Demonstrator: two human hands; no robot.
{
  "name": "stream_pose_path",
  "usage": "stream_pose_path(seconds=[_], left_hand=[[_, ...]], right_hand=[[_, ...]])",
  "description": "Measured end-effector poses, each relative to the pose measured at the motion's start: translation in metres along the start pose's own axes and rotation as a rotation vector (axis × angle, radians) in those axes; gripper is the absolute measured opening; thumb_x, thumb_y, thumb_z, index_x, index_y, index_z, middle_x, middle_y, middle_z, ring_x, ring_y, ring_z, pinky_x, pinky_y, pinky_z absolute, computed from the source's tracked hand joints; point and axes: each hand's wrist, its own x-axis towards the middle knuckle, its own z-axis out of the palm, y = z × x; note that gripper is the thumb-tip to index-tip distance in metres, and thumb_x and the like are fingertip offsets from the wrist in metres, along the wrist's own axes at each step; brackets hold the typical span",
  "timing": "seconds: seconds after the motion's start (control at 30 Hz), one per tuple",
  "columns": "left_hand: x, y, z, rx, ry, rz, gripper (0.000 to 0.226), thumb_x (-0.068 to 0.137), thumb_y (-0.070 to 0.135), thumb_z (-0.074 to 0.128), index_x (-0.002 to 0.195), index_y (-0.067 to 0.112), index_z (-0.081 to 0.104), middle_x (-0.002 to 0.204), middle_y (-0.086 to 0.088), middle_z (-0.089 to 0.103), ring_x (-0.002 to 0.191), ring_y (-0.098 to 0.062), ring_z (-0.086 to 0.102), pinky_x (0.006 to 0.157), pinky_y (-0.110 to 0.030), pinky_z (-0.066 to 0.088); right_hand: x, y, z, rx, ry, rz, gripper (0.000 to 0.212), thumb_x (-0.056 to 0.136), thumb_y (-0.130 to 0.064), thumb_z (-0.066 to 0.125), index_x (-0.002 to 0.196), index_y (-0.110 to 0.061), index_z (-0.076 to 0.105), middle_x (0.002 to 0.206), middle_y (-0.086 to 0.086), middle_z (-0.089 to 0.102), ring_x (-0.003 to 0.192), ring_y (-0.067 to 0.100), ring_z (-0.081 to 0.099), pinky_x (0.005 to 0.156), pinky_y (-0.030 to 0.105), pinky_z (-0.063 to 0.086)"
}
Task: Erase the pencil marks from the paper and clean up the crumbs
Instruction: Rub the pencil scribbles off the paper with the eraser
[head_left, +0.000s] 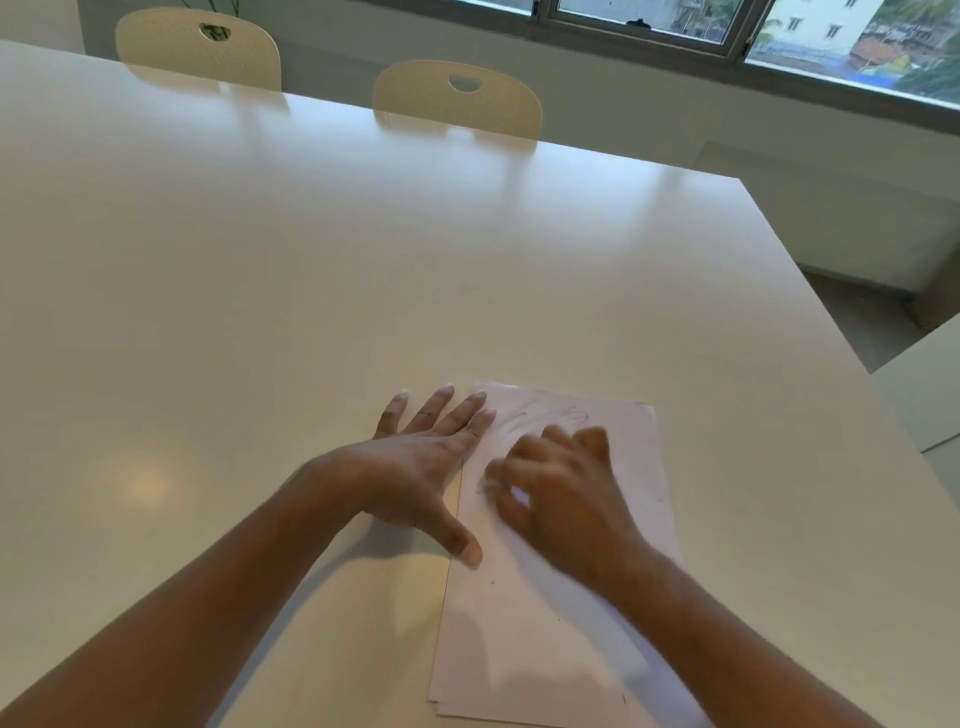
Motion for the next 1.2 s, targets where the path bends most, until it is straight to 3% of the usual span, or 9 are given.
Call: stream_pose_path(seconds=[0.1, 0.3, 0.53, 0.73, 0.93, 1.1, 1.2], left_hand=[[-0.001, 0.001, -0.001, 0.001, 0.001, -0.009, 0.158, 0.061, 0.086, 0.079, 0.161, 0.033, -0.031, 0.162, 0.021, -0.045, 0.141, -0.006, -0.054, 0.118, -0.054, -0.034], [0.002, 0.001, -0.003, 0.038, -0.007, -0.035, 0.161, 0.059, 0.091, 0.076, 0.160, 0.029, -0.033, 0.162, 0.019, -0.047, 0.141, -0.007, -0.053, 0.120, -0.056, -0.031], [0.002, 0.007, -0.008, 0.055, -0.045, -0.052, 0.164, 0.060, 0.090, 0.076, 0.157, 0.024, -0.038, 0.158, 0.012, -0.052, 0.136, -0.015, -0.060, 0.116, -0.060, -0.034], [0.001, 0.008, -0.008, 0.067, -0.041, -0.052, 0.160, 0.065, 0.086, 0.076, 0.157, 0.022, -0.038, 0.160, 0.006, -0.051, 0.139, -0.022, -0.058, 0.115, -0.062, -0.034], [0.001, 0.007, -0.006, 0.100, -0.028, -0.056, 0.163, 0.061, 0.091, 0.074, 0.155, 0.021, -0.041, 0.163, 0.006, -0.048, 0.141, -0.022, -0.055, 0.116, -0.064, -0.032], [0.000, 0.007, -0.008, 0.140, -0.009, -0.075, 0.162, 0.061, 0.093, 0.071, 0.158, 0.021, -0.037, 0.164, 0.006, -0.045, 0.144, -0.025, -0.052, 0.116, -0.064, -0.032], [0.000, 0.007, -0.008, 0.143, -0.010, -0.074, 0.163, 0.059, 0.095, 0.071, 0.157, 0.021, -0.037, 0.164, 0.008, -0.045, 0.144, -0.023, -0.052, 0.116, -0.064, -0.032]], right_hand=[[0.023, 0.023, 0.003, -0.007, 0.085, 0.170, 0.018, 0.099, -0.042, 0.061, 0.094, -0.036, 0.078, 0.092, -0.015, 0.073, 0.088, 0.013, 0.059, 0.078, 0.037, 0.025], [-0.006, -0.005, 0.003, 0.101, 0.005, -0.054, 0.015, 0.100, -0.043, 0.061, 0.097, -0.037, 0.075, 0.092, -0.018, 0.068, 0.086, 0.009, 0.052, 0.079, 0.039, 0.030], [0.046, 0.022, 0.012, 0.011, 0.070, 0.140, 0.019, 0.101, -0.041, 0.061, 0.098, -0.034, 0.079, 0.094, -0.014, 0.072, 0.087, 0.012, 0.056, 0.080, 0.038, 0.028], [0.025, 0.007, 0.012, 0.017, 0.030, -0.028, 0.016, 0.101, -0.043, 0.063, 0.105, -0.036, 0.077, 0.094, -0.015, 0.071, 0.085, 0.011, 0.054, 0.081, 0.040, 0.032], [0.062, 0.024, 0.013, -0.061, 0.066, 0.150, 0.024, 0.103, -0.041, 0.057, 0.095, -0.033, 0.078, 0.094, -0.012, 0.072, 0.087, 0.012, 0.056, 0.081, 0.039, 0.028], [0.037, 0.009, 0.015, -0.072, 0.045, 0.013, 0.019, 0.101, -0.039, 0.059, 0.094, -0.033, 0.076, 0.087, -0.013, 0.068, 0.083, 0.013, 0.055, 0.080, 0.042, 0.035], [0.053, 0.031, 0.012, -0.121, 0.075, 0.131, 0.025, 0.102, -0.041, 0.056, 0.090, -0.034, 0.077, 0.091, -0.013, 0.072, 0.085, 0.014, 0.057, 0.080, 0.041, 0.031]])
